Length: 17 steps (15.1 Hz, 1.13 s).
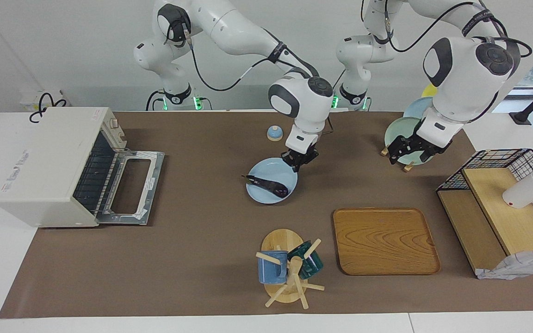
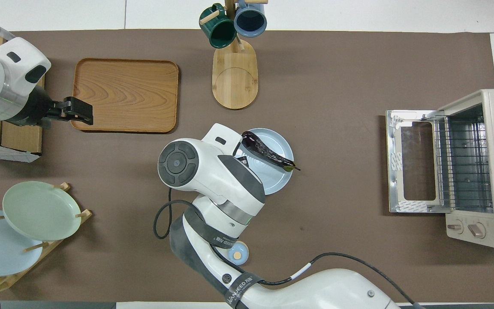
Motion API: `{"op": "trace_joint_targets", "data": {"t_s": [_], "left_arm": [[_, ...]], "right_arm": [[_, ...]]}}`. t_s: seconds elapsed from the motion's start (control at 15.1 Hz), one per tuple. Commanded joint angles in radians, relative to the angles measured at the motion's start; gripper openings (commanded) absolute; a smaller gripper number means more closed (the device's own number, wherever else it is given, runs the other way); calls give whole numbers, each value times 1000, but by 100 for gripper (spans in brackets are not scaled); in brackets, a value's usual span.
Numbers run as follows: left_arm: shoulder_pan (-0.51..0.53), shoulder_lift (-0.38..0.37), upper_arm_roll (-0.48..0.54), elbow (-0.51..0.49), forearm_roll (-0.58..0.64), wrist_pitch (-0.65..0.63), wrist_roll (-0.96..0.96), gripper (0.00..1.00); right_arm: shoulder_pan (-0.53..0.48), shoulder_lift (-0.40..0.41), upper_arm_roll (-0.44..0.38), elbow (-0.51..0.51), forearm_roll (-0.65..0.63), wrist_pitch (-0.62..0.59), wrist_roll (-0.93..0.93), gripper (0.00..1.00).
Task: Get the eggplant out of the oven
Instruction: 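Pull the blue plate with eggplant out onto the table with the right gripper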
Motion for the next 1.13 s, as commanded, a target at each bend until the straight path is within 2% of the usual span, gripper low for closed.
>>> {"op": "trace_joint_targets", "data": {"t_s": [0.0, 0.2, 0.27, 0.33, 0.4, 0.46, 0.53, 0.66, 0.73, 0.8, 0.93, 1.06], "left_arm": [[17, 16, -8, 20, -17, 2, 19, 100], [15, 16, -8, 19, -17, 6, 19, 100], [15, 16, -8, 19, -17, 6, 19, 100], [15, 16, -8, 21, -17, 6, 19, 100], [15, 16, -10, 21, -17, 6, 17, 100], [14, 16, -8, 20, -19, 9, 16, 100], [11, 16, -8, 18, -25, 10, 8, 100], [5, 16, -11, 18, -68, 7, -41, 100], [-1, 16, -18, 18, -71, 7, -117, 100], [-26, 13, -21, 13, -71, 2, -210, 100], [-80, 7, -21, -2, -72, 4, -381, 100], [-133, 2, -22, -13, -72, 9, -568, 100]], "right_arm": [[-11, 13, 7, 23, 17, 54, 27, 0], [-9, 12, 7, 34, 4, 46, 27, 28], [-5, 1, 7, 34, 2, 43, 27, 44], [-6, -8, 7, 34, 0, 33, 26, 49], [-23, -42, 3, 36, 2, 2, 9, 49], [-53, -69, 0, 33, 11, -26, -34, 49], [-122, -108, 6, 31, 20, -76, -121, 41], [-211, -183, 4, 28, 62, -193, -236, 15], [-244, -221, 0, 10, 60, -231, -247, 5], [-280, -237, 0, 4, 54, -272, -250, 0], [-343, -252, 0, -12, 50, -340, -287, 0], [-411, -286, -2, -93, 43, -343, -338, 0]]}}
